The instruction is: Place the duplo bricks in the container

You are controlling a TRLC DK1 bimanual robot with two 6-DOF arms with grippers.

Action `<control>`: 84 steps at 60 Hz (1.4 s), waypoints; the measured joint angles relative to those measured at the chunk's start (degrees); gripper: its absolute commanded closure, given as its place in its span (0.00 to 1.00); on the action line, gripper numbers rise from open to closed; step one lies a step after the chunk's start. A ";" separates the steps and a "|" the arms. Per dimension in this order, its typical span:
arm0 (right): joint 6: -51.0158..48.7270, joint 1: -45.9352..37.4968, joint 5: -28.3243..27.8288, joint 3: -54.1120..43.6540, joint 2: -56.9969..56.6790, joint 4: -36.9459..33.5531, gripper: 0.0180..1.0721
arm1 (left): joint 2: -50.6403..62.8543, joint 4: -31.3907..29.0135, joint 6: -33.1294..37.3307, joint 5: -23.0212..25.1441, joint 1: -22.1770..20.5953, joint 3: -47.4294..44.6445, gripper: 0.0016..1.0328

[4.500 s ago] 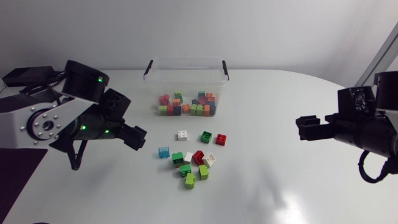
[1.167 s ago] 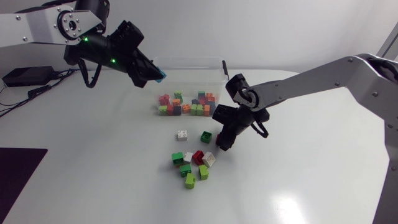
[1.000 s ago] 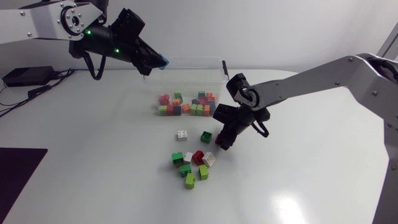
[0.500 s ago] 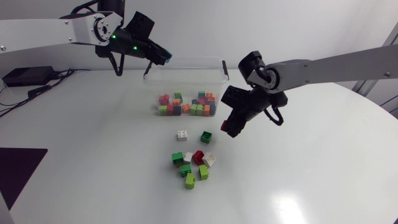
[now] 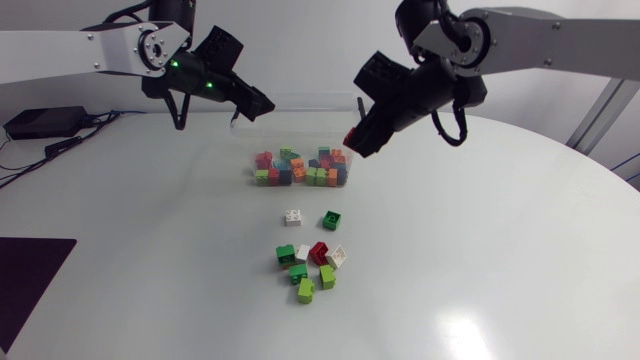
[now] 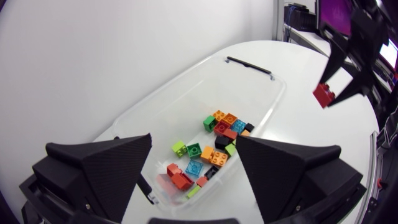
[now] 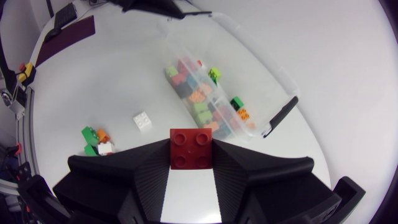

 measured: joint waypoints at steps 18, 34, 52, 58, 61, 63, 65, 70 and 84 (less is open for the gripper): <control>5.55 2.01 0.00 11.08 2.86 0.31 0.72 | -13.00 -2.60 9.01 1.09 0.74 -15.85 0.04; 9.20 1.95 0.00 18.64 9.55 2.14 0.72 | -17.81 -6.14 16.83 1.09 0.20 -25.66 0.04; 11.02 1.77 0.02 22.84 16.06 4.72 0.72 | -20.96 -7.89 20.83 1.07 -4.48 -31.87 0.05; 11.87 1.33 0.04 24.30 17.92 6.34 0.72 | -20.96 -8.41 22.08 0.63 -6.82 -33.20 0.05; 12.11 1.03 0.33 24.81 18.82 8.00 0.71 | -20.96 -8.76 22.75 0.11 -8.22 -34.14 0.05; 12.13 0.81 0.52 25.07 19.41 9.03 0.70 | -20.96 -9.05 23.12 -0.11 -8.98 -34.73 0.05; 12.17 0.66 1.22 25.64 20.11 9.62 0.67 | -20.96 -9.35 23.45 -0.31 -9.90 -35.39 0.05; 12.37 0.35 3.30 27.91 22.60 11.15 0.36 | -20.96 -10.23 24.44 -0.52 -11.72 -36.48 0.05; 13.22 0.11 5.03 29.05 24.57 11.23 0.04 | -20.96 -10.54 25.03 -1.77 -14.67 -37.38 0.05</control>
